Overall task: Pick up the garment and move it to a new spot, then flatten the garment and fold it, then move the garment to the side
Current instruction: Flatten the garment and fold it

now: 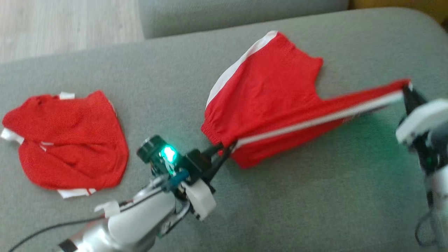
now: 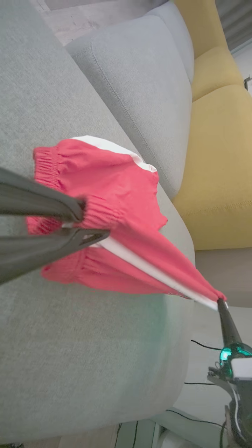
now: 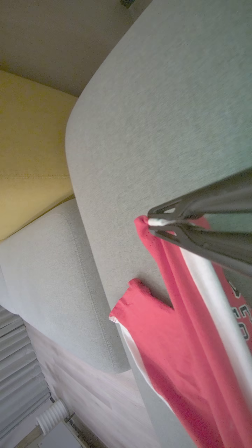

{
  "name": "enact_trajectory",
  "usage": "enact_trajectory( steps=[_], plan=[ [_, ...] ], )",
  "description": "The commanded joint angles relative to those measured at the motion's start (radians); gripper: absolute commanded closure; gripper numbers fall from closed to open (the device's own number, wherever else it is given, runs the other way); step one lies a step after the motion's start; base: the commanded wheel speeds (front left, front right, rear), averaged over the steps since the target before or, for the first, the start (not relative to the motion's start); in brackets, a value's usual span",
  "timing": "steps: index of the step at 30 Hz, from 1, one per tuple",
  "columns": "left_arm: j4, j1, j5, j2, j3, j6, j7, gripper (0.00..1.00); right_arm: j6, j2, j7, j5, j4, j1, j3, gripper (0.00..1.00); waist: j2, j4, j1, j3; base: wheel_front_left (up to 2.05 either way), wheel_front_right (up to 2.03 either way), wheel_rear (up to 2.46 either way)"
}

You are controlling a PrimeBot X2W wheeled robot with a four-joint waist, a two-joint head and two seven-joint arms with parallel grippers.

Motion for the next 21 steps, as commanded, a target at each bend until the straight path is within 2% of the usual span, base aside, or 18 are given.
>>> enact_trajectory(
  steps=[1, 8, 14, 21],
  plan=[
    [-0.013, -0.061, -0.002, 0.031, 0.050, 0.009, 0.006, 1.00, -0.001, -0.009, -0.001, -0.025, -0.047, -0.080, -0.004, 1.00, -0.0001, 0.026, -0.0002, 0.041, 0.00, 0.00, 0.00],
    [0.009, -0.164, -0.001, 0.010, 0.085, 0.010, 0.023, 1.00, -0.001, 0.051, -0.001, -0.139, -0.016, -0.300, -0.035, 1.00, -0.0001, 0.112, -0.0002, 0.166, 0.00, 0.00, 0.00],
    [0.039, -0.214, 0.003, -0.023, 0.088, -0.002, 0.021, 1.00, -0.001, 0.060, -0.018, -0.206, 0.071, -0.423, -0.017, 1.00, -0.0001, 0.169, -0.0002, 0.231, 0.00, 0.00, 0.00],
    [0.100, -0.268, 0.015, -0.080, 0.077, -0.021, -0.003, 1.00, -0.001, 0.039, -0.084, -0.274, 0.228, -0.530, -0.013, 1.00, -0.0001, 0.230, -0.0002, 0.286, 0.00, 0.00, 0.00]
  ],
)
